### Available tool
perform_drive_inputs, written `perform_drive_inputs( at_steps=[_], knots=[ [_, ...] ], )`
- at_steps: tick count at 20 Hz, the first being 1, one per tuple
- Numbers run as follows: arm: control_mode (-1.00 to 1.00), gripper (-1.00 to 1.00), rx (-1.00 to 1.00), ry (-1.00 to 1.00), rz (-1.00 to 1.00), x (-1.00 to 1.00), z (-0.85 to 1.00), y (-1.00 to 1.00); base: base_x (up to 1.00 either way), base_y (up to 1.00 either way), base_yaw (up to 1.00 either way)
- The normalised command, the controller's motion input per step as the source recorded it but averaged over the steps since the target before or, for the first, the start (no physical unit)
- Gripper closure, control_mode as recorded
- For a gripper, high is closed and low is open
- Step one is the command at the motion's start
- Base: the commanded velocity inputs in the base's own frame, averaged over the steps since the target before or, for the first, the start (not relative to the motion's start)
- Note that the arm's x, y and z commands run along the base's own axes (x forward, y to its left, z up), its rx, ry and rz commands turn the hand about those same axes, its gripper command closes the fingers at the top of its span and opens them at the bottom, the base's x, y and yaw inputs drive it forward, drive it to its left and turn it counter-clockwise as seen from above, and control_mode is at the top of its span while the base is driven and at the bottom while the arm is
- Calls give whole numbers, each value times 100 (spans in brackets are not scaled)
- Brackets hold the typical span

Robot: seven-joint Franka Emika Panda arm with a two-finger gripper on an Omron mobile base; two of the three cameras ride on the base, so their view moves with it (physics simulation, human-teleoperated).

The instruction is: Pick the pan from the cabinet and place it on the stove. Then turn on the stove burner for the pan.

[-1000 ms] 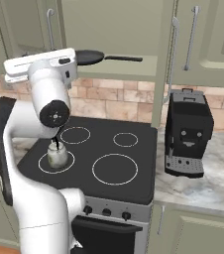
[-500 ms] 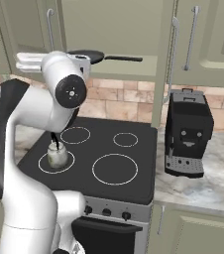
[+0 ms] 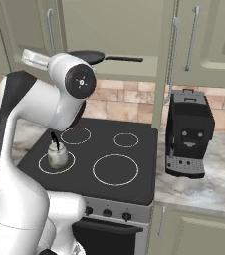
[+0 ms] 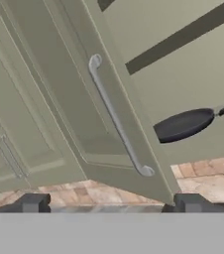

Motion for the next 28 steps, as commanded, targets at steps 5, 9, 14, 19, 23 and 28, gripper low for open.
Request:
perform_drive_inputs(
  at_steps=[5, 9, 14, 19, 23, 28],
  knots=[
    [-100, -100, 16, 25, 0, 30, -25, -2, 0, 0, 0],
    [-100, -100, 9, 23, 0, 39, -21, 0, 0, 0, 0],
    [-100, -100, 11, 21, 0, 37, -8, -3, 0, 0, 0],
    [-100, -100, 13, 10, 0, 20, 0, -19, 0, 0, 0],
    [-100, -100, 10, 11, 0, 26, -5, -9, 0, 0, 0],
    [-100, -100, 9, 9, 0, 39, -10, -1, 0, 0, 0]
  ],
)
